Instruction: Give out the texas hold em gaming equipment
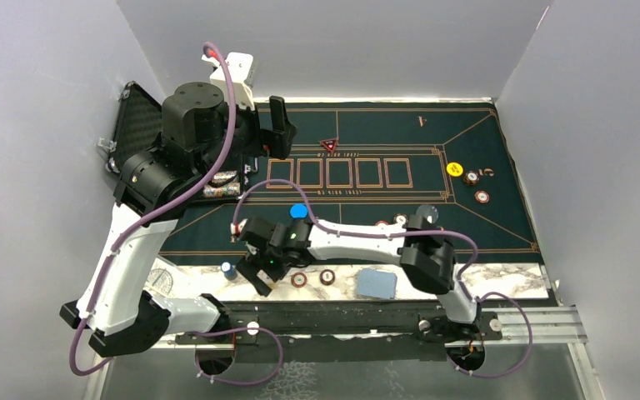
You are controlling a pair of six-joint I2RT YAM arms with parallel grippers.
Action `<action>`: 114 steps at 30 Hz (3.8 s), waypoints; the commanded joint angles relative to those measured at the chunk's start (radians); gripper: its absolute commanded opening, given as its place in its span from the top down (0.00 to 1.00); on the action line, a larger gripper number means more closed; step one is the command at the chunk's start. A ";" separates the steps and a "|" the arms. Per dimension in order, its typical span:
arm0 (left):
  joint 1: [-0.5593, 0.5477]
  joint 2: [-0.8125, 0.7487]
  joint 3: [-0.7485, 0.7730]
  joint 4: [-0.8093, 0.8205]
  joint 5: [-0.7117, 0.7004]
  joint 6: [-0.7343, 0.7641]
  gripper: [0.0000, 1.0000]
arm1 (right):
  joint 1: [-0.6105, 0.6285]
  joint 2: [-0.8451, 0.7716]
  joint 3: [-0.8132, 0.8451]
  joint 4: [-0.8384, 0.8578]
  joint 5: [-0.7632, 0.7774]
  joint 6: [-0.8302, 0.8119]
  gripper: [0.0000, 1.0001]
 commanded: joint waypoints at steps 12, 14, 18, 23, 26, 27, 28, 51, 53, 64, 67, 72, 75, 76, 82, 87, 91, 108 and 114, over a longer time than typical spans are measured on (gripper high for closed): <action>0.004 -0.014 0.012 0.011 0.012 0.015 0.01 | 0.039 0.157 0.167 -0.111 0.074 -0.065 0.26; 0.004 -0.011 0.013 0.011 0.011 0.019 0.01 | 0.039 0.162 0.167 -0.110 0.071 -0.067 0.31; 0.004 -0.006 0.015 0.011 0.010 0.024 0.01 | 0.039 0.172 0.176 -0.113 0.065 -0.074 0.37; 0.004 -0.001 0.015 0.011 0.009 0.032 0.01 | 0.039 0.173 0.175 -0.102 0.063 -0.077 0.48; 0.004 0.004 0.019 0.011 0.008 0.038 0.01 | 0.039 0.173 0.191 -0.115 0.064 -0.079 0.57; 0.004 0.006 0.020 0.011 0.008 0.039 0.01 | 0.039 0.167 0.196 -0.119 0.069 -0.076 0.60; 0.004 0.008 0.022 0.011 0.008 0.040 0.01 | 0.039 0.156 0.200 -0.122 0.074 -0.072 0.64; 0.007 0.078 0.109 -0.039 -0.018 0.056 0.01 | -0.228 0.252 0.207 -0.042 0.228 -0.094 0.73; 0.008 0.077 0.109 -0.039 -0.020 0.056 0.01 | -0.228 0.249 0.193 -0.027 0.198 -0.103 0.69; 0.009 0.058 0.087 -0.037 -0.011 0.045 0.01 | -0.230 0.238 0.325 -0.147 0.182 -0.106 0.19; 0.009 0.047 0.075 -0.033 -0.005 0.037 0.01 | -0.227 0.235 0.455 -0.253 0.171 -0.108 0.16; 0.009 0.040 0.096 -0.032 0.002 0.023 0.01 | -0.173 0.068 0.263 -0.180 -0.084 -0.112 0.08; 0.009 0.034 0.086 -0.027 0.007 0.016 0.01 | -0.081 0.029 0.137 -0.098 -0.112 -0.134 0.02; 0.009 0.031 0.083 -0.023 0.009 0.012 0.01 | -0.054 0.047 0.148 -0.100 -0.118 -0.133 0.01; 0.009 0.017 0.057 -0.010 0.025 0.001 0.01 | 0.053 0.160 0.232 -0.134 -0.046 -0.107 0.00; 0.009 0.006 0.039 -0.003 0.030 -0.011 0.01 | 0.083 0.214 0.236 -0.145 0.009 -0.116 0.00; 0.009 -0.002 0.035 -0.002 0.030 -0.016 0.01 | 0.104 0.250 0.266 -0.175 0.078 -0.132 0.01; 0.009 0.009 0.054 -0.003 0.014 0.002 0.01 | 0.082 0.153 0.271 -0.197 0.125 -0.124 0.01; 0.009 0.012 0.050 -0.004 0.014 0.004 0.01 | 0.082 0.216 0.269 -0.180 0.131 -0.122 0.04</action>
